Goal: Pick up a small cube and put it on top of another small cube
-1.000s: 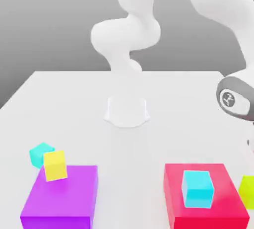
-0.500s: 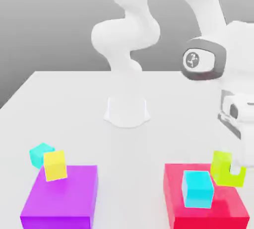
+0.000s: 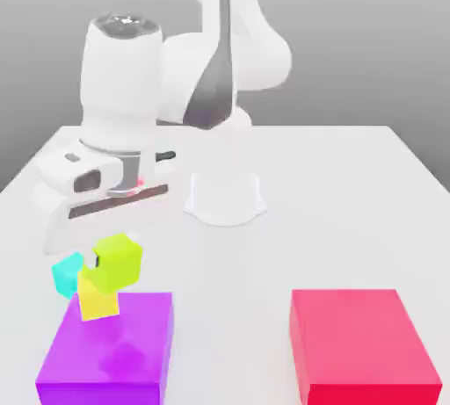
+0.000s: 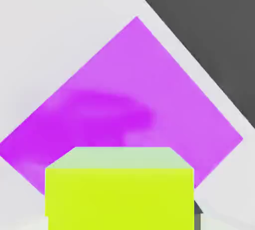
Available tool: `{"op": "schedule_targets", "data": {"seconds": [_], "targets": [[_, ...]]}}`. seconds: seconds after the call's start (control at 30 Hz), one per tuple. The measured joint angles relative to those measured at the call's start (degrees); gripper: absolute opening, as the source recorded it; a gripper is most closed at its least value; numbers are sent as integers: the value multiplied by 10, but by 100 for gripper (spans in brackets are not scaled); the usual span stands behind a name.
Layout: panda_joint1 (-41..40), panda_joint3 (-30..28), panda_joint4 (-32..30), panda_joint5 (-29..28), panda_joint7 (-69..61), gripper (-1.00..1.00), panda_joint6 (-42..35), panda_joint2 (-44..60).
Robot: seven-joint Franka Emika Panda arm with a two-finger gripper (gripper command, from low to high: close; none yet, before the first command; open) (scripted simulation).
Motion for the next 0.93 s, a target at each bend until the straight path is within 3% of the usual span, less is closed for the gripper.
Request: {"op": "schedule_targets", "data": {"seconds": [0.23,0.57,0.93], "targets": [[-76,-100,-53,42,-55,-100,-3,-28],[-42,-124,-58,133,-120,-100,61,38],[-20,-108,-57,284,-227,-100,121,122]]}}
